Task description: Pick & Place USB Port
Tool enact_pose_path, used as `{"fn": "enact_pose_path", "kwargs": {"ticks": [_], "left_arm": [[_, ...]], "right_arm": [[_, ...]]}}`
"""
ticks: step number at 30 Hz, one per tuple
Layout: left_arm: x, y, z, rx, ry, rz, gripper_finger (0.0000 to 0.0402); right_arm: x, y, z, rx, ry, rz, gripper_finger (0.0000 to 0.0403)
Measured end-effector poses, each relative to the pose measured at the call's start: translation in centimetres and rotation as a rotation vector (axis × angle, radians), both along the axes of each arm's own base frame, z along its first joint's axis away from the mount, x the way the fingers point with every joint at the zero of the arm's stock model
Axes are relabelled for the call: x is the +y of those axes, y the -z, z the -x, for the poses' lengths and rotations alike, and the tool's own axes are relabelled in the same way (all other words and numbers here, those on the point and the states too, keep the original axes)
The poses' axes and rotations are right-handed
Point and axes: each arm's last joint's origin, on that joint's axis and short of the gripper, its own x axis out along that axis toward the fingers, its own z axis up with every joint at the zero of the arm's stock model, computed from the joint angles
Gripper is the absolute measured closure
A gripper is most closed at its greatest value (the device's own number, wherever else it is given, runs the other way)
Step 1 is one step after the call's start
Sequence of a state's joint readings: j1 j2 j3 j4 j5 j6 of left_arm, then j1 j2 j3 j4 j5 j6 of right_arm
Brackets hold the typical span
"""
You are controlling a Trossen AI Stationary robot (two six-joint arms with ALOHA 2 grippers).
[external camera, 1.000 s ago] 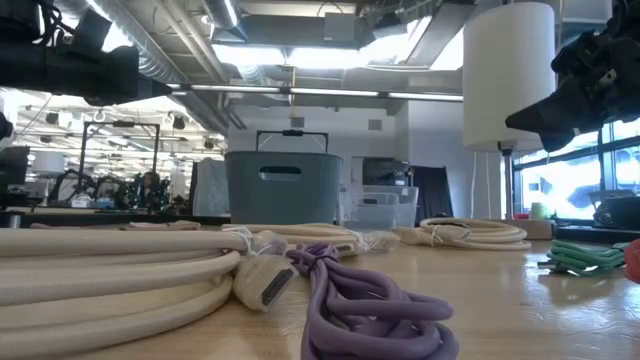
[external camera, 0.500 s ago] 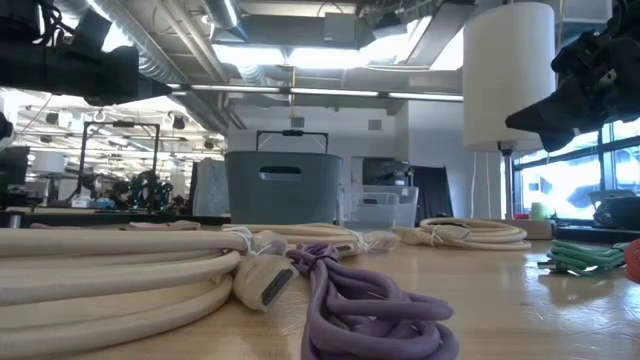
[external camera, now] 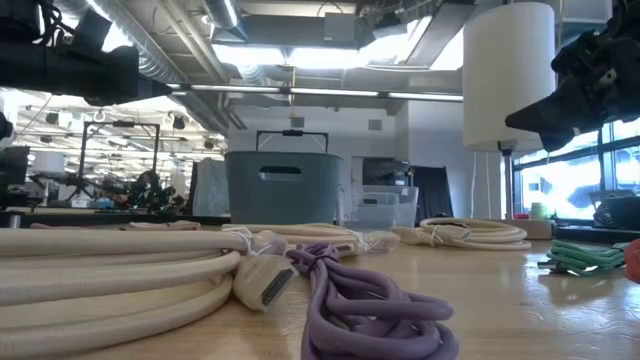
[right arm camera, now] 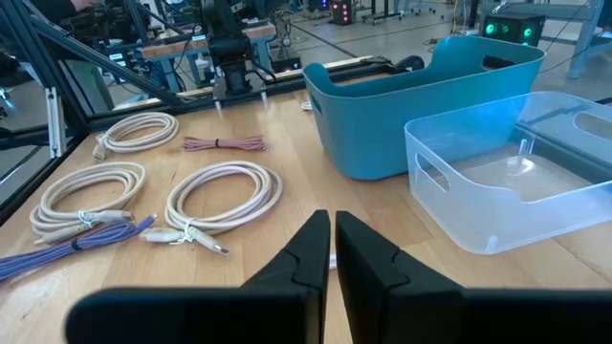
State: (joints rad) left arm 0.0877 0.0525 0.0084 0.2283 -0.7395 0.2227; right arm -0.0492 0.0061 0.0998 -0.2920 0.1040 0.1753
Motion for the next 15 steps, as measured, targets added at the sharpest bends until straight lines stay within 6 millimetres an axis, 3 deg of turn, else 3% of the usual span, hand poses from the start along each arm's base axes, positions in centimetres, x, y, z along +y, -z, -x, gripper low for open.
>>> {"fn": "enact_pose_path", "kwargs": {"ticks": [7,15], "left_arm": [[-0.1,0.0,-0.1,-0.115,0.074,0.101,0.0397],[-0.1,-0.1,-0.1,-0.204,0.1,0.178,0.0398]], "right_arm": [[0.0,-0.2,0.0,-0.022,0.011,-0.024,0.0377],[-0.1,-2.5,-0.1,-0.27,0.045,-0.032,0.0377]]}}
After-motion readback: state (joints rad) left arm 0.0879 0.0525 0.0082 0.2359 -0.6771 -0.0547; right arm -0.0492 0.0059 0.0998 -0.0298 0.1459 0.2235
